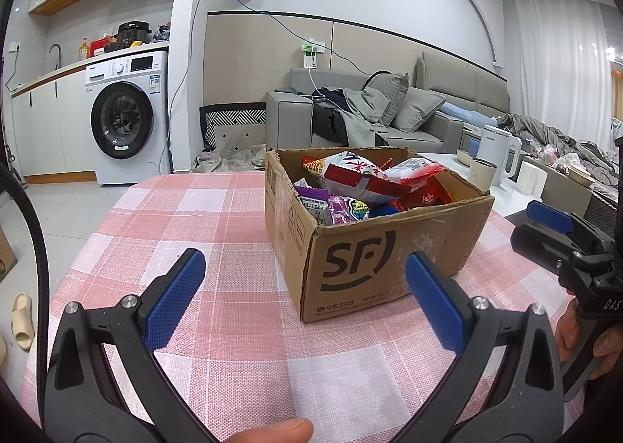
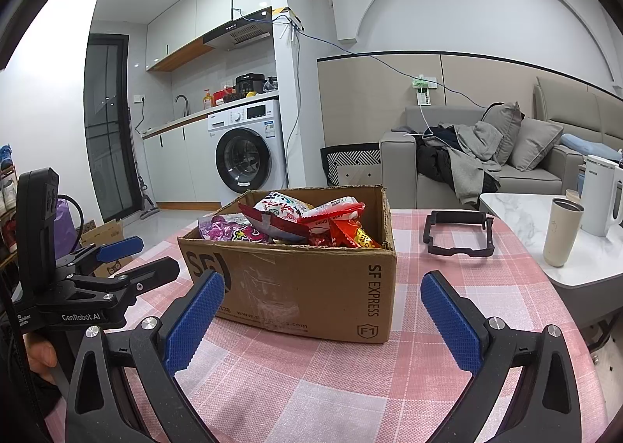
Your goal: Organize snacks
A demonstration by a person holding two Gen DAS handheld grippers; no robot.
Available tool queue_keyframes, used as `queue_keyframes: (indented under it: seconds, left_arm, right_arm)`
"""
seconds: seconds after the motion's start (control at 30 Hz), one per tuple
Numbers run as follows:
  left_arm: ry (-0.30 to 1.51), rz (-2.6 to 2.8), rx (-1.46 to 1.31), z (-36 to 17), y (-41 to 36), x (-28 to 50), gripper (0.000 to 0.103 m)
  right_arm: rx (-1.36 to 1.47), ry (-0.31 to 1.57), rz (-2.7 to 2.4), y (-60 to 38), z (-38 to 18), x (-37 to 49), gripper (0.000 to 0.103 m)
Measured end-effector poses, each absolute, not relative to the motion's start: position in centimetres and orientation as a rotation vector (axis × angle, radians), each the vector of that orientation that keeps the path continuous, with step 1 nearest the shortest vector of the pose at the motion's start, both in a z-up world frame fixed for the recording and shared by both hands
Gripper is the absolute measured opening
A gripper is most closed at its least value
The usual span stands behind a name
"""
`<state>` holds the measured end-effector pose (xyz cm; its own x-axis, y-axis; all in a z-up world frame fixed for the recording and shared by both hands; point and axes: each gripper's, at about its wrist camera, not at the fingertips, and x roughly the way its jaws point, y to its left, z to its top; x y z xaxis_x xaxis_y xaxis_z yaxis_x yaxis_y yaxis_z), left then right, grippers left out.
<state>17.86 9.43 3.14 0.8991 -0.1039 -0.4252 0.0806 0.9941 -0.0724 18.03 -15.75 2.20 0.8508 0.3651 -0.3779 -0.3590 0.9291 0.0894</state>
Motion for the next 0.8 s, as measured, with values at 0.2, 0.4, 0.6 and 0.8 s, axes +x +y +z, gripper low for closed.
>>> queue_keyframes:
  seconds: [0.2,0.4,0.6,0.8]
  left_arm:
    - [0.442,-0.100,-0.051,3.10,9.44,17.89,0.103]
    - [0.442,-0.100,-0.053,3.08,9.43,17.89,0.103]
    - [0.442,-0.099,-0.052,3.08,9.41,17.86,0.103]
    - [0.439,-0.103,-0.051,3.05,9.33,17.97,0.103]
  right_arm:
    - [0.016,0.400,0.381,-15.73,2.19,18.02,0.103]
    - [0.016,0.401,0.382,-15.74,2.18,18.03,0.103]
    - [0.016,0.400,0.381,-15.75,2.19,18.02,0.103]
    - [0.016,0.401,0.381,-15.74,2.17,18.02,0.103]
